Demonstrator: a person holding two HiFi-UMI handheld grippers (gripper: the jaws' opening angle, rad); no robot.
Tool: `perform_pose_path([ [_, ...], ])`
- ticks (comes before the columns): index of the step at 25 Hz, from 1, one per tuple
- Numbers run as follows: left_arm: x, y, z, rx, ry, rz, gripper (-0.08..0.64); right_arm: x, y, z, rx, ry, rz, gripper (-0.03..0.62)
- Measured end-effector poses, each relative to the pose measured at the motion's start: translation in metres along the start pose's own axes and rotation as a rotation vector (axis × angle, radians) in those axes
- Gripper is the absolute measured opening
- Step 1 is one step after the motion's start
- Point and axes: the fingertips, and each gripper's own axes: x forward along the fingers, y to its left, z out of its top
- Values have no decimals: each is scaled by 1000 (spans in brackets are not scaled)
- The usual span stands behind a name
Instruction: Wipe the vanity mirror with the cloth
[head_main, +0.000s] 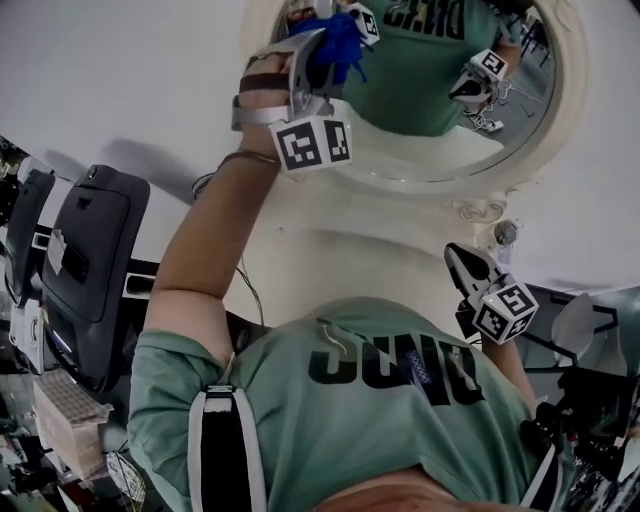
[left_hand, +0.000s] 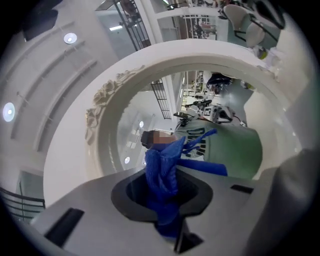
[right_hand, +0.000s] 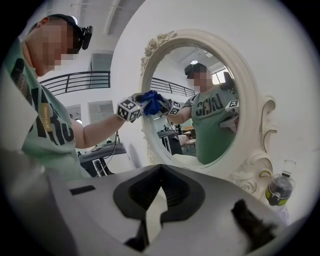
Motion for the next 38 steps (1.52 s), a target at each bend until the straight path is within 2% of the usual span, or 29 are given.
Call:
perform_pose_path([
  [2, -16, -50, -19, 45, 17, -58, 64, 0, -2, -2, 3, 21, -3, 8],
  [6, -60, -155, -56, 132, 57, -222, 65, 1, 6, -7, -6, 42, -3, 8],
  [8, -78, -206, -66, 182, 65, -304, 75, 2, 8, -8, -12, 56, -3, 8],
  [10, -86, -244, -66, 231, 67, -351, 78, 3, 6, -9, -14, 70, 3, 8],
  [14, -90, -272, -59, 218, 85, -406, 78, 6, 7, -7, -19, 82, 13, 8],
  [16, -94, -283, -56, 237, 80, -448, 78, 6, 9, -7, -21, 75, 10, 8],
  [18, -98, -297, -52, 226, 88, -505, 78, 5, 10, -7, -25, 59, 6, 8],
  [23, -104, -312, -45, 92, 146, -693, 78, -1, 4, -7, -39, 15, -3, 8],
  [24, -102, -303, -41, 51, 150, -702, 80, -3, 3, -7, -39, 6, -8, 8],
  [26, -89, -258, -23, -17, 118, -632, 81, -8, 1, -7, -33, -8, -18, 8],
  [29, -57, -143, 23, -78, 13, -412, 81, -14, -3, -6, -23, -23, -27, 8],
  [33, -14, 10, 64, -91, -74, -122, 81, -15, -4, -2, -18, -57, -27, 8],
  [35, 5, 62, 72, -84, -76, -34, 81, -15, -6, -1, -15, -71, -29, 8],
  [38, 29, 97, 79, -39, -57, 5, 81, -19, -10, -3, -3, -86, -41, 8],
])
